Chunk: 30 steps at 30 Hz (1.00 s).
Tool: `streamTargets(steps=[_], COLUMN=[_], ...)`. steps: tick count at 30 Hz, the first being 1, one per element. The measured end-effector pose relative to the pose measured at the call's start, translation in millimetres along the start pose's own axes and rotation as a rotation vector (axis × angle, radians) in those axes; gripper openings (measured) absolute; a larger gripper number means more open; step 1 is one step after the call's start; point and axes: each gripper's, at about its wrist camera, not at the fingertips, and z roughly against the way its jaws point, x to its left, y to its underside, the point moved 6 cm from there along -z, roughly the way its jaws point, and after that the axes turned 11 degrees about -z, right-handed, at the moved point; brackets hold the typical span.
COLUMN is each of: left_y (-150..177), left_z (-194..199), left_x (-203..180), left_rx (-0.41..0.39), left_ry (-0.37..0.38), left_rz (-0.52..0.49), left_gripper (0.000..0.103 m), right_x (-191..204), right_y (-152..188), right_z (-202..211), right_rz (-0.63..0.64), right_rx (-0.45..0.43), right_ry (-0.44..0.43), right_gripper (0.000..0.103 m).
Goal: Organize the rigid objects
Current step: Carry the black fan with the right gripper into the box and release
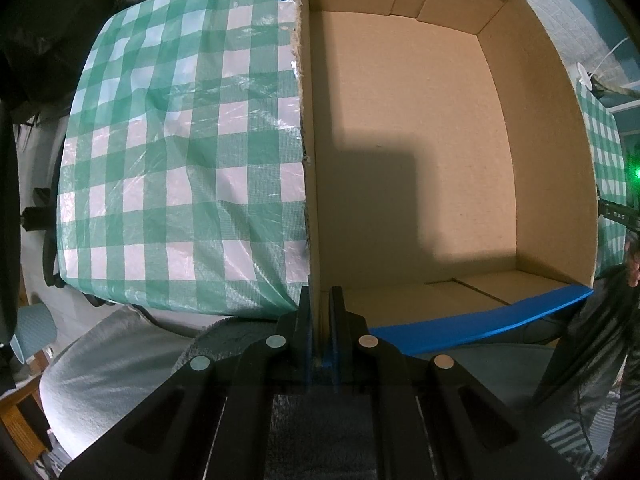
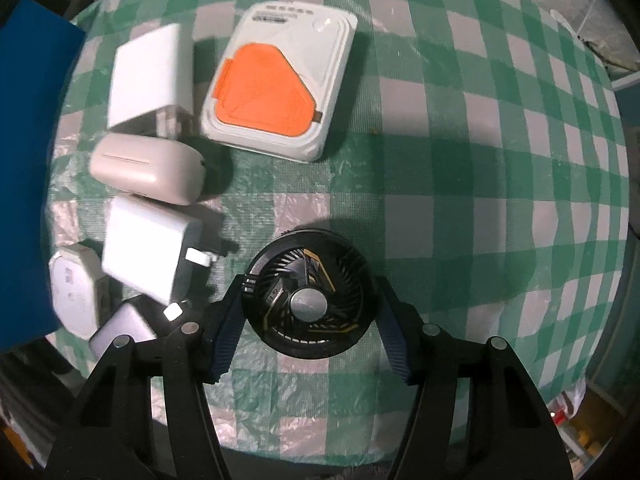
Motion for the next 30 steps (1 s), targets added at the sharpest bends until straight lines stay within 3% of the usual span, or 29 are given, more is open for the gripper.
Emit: streamTargets(steps=[7, 18, 30], left_y=[0.3, -1.2, -0.3], left_z=[-0.5, -1.5, -1.5], left_x=[-0.2, -2.9, -4.3], left_rx=[-0.002, 0.002, 0.000], left_ry=[0.002, -0.009, -0.008], left_rz=[0.001, -0.008, -0.016], left_gripper=[0.006, 0.006, 0.006], right_x=[20.2, 97.6, 196.5], right_y=[8.3, 6.9, 7.9], right_z=[44.6, 121.1, 143.3], right_rz=[0.035, 0.192, 0.346], right_rx=[-0.039, -0.088, -0.120], right_ry=[-0.040, -0.102, -0.168], right_gripper=[0.062, 0.062, 0.062])
